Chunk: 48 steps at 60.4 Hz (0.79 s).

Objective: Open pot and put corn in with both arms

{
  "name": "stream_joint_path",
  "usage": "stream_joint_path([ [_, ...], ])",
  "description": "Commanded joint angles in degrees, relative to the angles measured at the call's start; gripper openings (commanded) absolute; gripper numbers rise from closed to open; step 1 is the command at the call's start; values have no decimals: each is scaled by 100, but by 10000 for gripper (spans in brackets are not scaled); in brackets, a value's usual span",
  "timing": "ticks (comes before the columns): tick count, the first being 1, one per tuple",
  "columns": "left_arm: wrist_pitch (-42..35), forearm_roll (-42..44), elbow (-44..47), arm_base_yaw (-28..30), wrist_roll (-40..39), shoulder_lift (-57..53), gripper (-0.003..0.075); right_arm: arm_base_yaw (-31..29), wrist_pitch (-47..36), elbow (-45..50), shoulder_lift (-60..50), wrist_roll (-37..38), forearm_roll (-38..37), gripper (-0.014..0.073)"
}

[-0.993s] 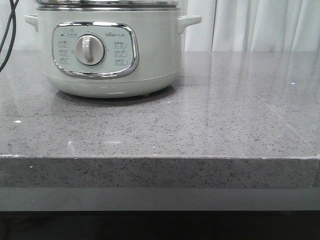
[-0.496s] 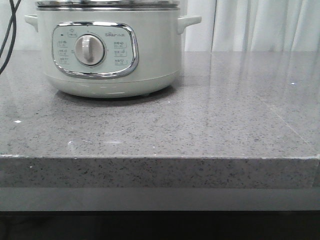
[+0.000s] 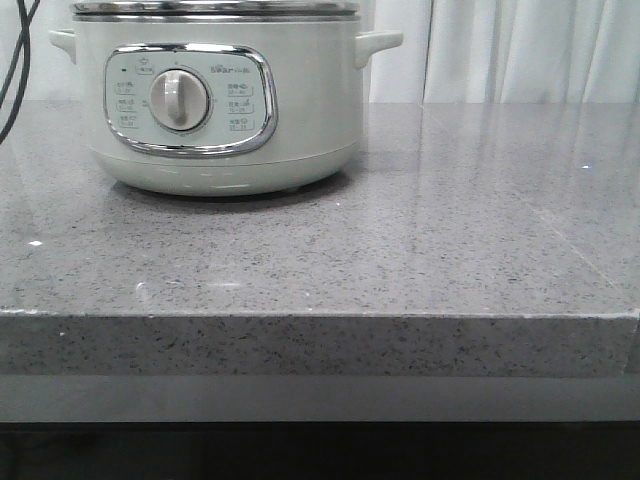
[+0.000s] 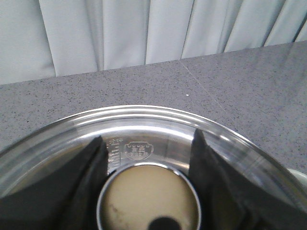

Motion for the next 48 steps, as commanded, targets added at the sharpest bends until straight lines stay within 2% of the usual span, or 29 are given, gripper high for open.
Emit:
stream_joint_path([
  [1,-572,-57,-276,-19,-53,-341,211,1,-419,-144,-6,-1,6,561],
  [7,-572,-46,-276,-19,-43,-341,277,1,-419,-144,-6,-1,6,561],
  [11,-572,-6,-276,-19,-43,-341,387,1,-419,-144,-6,-1,6,561],
  [17,-564,35,-276,-19,-43,-366,458,1,-419,-144,-6,-1,6,561],
  [29,-131,233,-276,-19,-43,-841,447,1,-419,-144,-6,-1,6,561],
  [42,1318,239,-276,-19,-8,-1960,437,1,-419,-144,-6,-1,6,561],
  [48,1884,246,-230,-19,306,-2461,437,1,-419,-144,-6,-1,6,561],
])
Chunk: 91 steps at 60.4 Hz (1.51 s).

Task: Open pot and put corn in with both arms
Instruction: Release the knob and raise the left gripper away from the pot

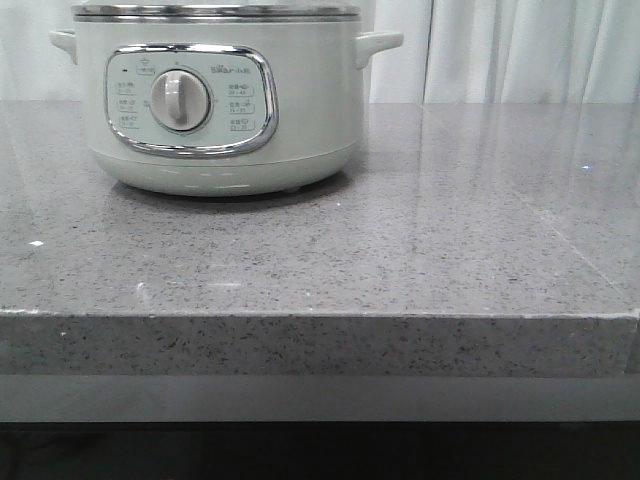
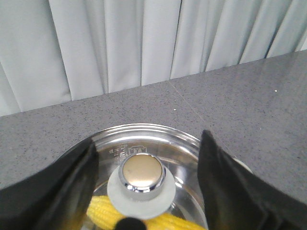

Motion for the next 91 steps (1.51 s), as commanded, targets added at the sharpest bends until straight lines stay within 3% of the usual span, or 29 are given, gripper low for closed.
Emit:
stream_joint_path([
  [1,111,6,-137,-19,247,-663,438,1,-419,-144,-6,-1,6,561],
  [12,392,-16,515,-19,310,-1608,438,1,-419,-144,-6,-1,6,561],
  [47,382,-174,3885,-19,310,-5097,437,1,-329,-144,-6,-1,6,561],
  [62,382,-185,4529,-19,310,-5729,436,1,-331,-144,-6,-1,6,561],
  [66,382,-185,4541,-19,310,-5728,404,1,-331,-144,-6,-1,6,549],
  [72,340,-185,4541,-19,310,-5728,300,1,-331,-144,-6,-1,6,440],
  [87,287,-185,4541,-19,310,-5728,-17,1,-331,-144,-6,-1,6,20],
  [91,287,-185,4541,-19,310,-5728,-20,1,-326,-144,-6,-1,6,-55],
])
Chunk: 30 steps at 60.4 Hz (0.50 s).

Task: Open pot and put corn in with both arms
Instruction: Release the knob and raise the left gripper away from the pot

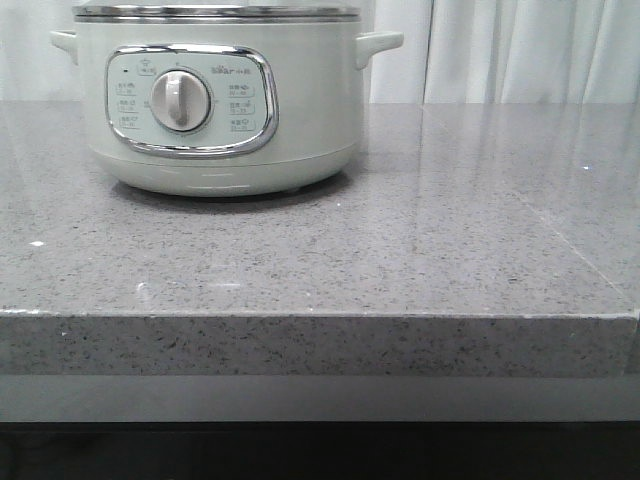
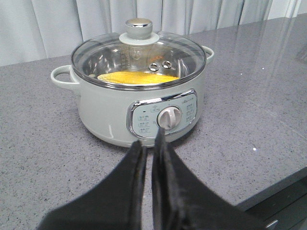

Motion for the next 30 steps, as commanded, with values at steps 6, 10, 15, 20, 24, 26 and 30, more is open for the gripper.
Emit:
stream_joint_path([
  [6,-512,-75,-139,-19,-8,38,-20,1,-414,-144,-6,-1,6,-66],
  [10,-512,-75,-139,-19,-8,38,-20,1,-414,-144,-6,-1,6,-68],
  [15,-512,-75,-139,-19,-8,38,-20,1,-414,-144,-6,-1,6,-68],
  [20,-512,-75,-139,-19,-8,38,-20,1,-414,-144,-6,-1,6,-68],
  [24,-512,-75,-139,-19,-8,38,-20,1,-414,-144,-6,-1,6,-68],
  [26,-512,-75,-139,-19,-8,38,-20,1,-414,-144,-6,-1,6,-68],
  [30,-512,-75,-139,-19,-8,38,-20,1,-414,-144,-6,-1,6,-68],
])
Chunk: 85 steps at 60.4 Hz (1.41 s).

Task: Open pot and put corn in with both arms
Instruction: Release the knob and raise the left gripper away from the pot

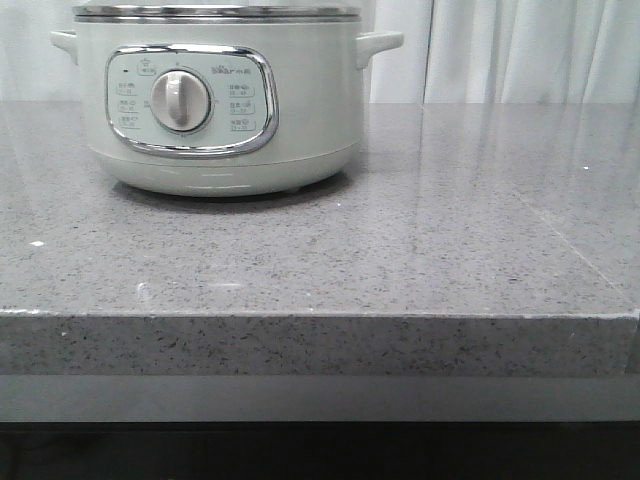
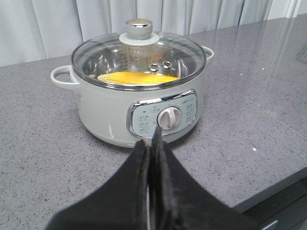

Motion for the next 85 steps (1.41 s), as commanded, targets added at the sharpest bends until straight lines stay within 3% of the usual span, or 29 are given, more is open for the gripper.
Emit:
stream_joint_path([
  [1,-499,-75,-139,-19,-8,38,-20,1,-414,-144,-6,-1,6,-68],
  [6,-631,49,-32,-3,-8,-82,-20,1,-414,-144,-6,-1,6,-68],
  [14,-1127,479,448,482,-8,-468,-20,1,-414,-144,-6,-1,6,-68],
  [25,-2595,422,1956,1527,-18,-1289,-20,1,-414,-144,-6,-1,6,-68],
  [37,-3555,10,3338,2063,-18,-2067,-20,1,-414,-144,-6,-1,6,-68],
  [50,-4007,-551,4091,2269,-18,-2479,-20,1,-414,-144,-6,-1,6,-68],
  [85,-3981,-566,4077,2256,-18,-2467,-20,1,-414,-133,-6,-1,6,-68],
])
